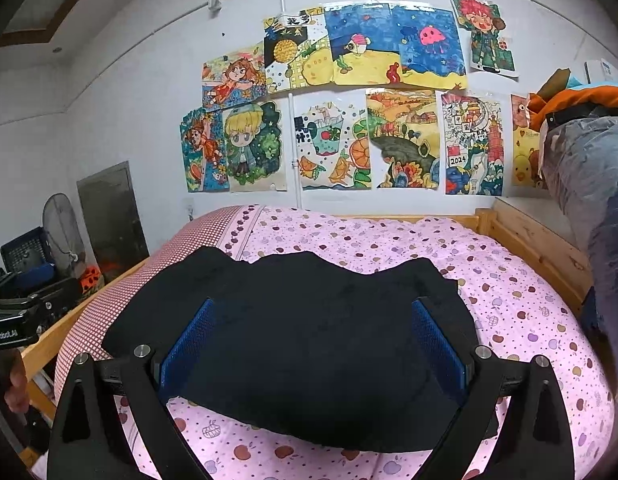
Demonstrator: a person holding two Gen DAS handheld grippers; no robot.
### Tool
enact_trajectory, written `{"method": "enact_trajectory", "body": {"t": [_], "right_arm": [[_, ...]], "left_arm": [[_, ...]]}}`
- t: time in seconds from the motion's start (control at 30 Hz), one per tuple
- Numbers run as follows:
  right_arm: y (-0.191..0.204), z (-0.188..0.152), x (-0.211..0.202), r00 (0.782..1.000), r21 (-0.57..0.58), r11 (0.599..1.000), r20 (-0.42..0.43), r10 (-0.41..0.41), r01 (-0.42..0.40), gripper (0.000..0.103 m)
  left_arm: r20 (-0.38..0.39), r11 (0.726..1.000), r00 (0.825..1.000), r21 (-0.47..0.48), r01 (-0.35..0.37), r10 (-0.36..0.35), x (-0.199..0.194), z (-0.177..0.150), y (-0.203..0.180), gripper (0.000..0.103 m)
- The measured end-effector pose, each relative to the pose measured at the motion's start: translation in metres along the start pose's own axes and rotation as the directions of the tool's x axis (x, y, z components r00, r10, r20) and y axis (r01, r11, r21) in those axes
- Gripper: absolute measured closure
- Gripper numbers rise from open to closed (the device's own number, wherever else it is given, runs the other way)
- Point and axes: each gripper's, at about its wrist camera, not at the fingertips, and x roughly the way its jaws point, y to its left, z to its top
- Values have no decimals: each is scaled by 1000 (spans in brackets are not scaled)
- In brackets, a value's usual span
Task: Fold large clothes
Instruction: 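Pull both open grippers back from the folded jacket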
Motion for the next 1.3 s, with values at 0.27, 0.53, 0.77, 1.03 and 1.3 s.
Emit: {"method": "enact_trajectory", "body": {"t": [0.27,0.53,0.77,1.03,1.3], "right_arm": [[0,-6,-11,1000,16,1000,-7,1,-1,8],[-8,-23,-22,997,56,996,-28,-74,76,2],[-1,-40,-33,990,-55,989,40,-133,135,2],[18,-59,-39,994,-132,986,23,-104,106,2],[12,-70,-34,999,-54,998,-37,-12,10,2]], "left_arm": [[-33,997,999,71,27,-25,5,-17,-8,0],[-36,995,999,103,9,-5,8,-36,-11,0],[-32,995,999,95,4,-1,11,-53,-10,0],[-45,999,998,27,46,-45,15,-72,-5,0],[-81,994,992,-60,87,-92,21,-85,5,0]]}}
